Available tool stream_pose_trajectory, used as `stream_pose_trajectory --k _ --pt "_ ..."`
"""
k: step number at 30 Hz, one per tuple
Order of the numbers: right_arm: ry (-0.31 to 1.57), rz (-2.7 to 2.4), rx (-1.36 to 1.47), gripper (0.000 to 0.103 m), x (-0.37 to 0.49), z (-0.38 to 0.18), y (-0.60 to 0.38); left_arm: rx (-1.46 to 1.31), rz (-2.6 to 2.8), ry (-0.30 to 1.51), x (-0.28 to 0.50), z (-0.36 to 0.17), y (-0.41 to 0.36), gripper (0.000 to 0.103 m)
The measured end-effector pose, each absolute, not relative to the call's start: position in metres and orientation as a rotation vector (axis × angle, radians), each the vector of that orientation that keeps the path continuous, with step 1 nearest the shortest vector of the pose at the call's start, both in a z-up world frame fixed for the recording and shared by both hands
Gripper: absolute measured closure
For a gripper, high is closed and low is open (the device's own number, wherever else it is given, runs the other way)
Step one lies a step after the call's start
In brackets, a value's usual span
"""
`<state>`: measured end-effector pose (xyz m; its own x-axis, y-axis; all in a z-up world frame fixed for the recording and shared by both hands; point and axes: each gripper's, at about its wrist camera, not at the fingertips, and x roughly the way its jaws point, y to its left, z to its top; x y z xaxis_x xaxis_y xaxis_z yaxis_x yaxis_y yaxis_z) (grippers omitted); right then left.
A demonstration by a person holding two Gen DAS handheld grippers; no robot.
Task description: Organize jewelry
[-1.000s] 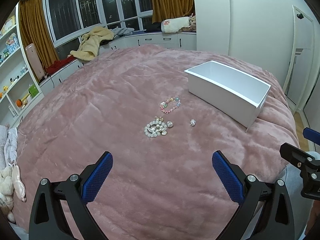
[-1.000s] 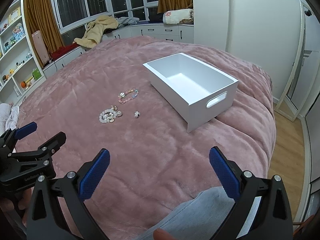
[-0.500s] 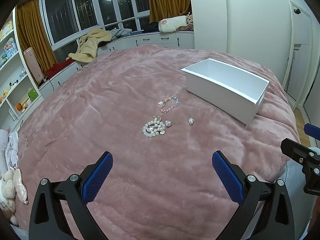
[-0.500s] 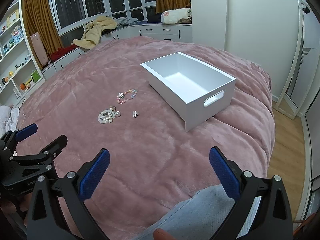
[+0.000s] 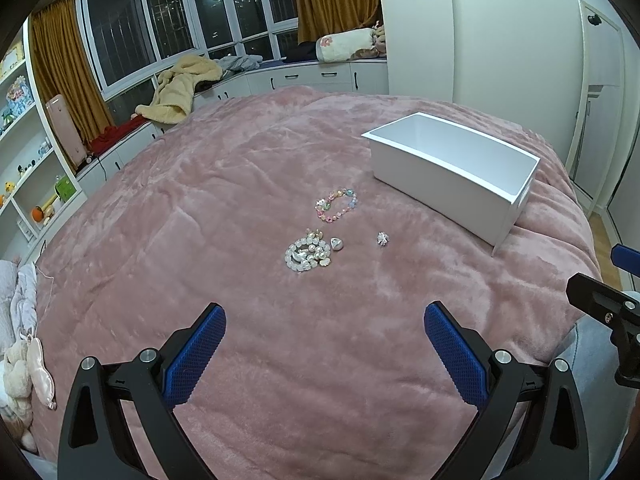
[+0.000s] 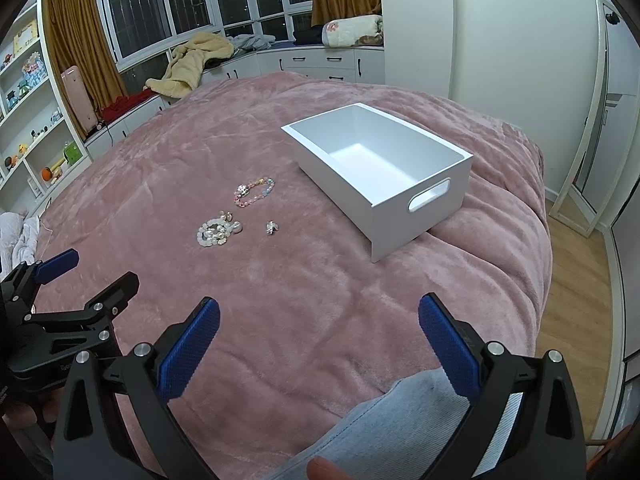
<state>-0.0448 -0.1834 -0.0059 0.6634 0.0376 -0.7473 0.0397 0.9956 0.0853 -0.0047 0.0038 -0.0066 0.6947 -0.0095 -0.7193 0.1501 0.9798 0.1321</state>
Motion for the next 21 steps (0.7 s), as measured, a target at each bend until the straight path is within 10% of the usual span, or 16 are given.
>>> stream_pose_trajectory --k 21 --pt "0.874 0.008 0.115 0.005 -0.030 -0.023 -0.182 0.169 -0.055 0.827 0.014 -0.026 0.015 0.002"
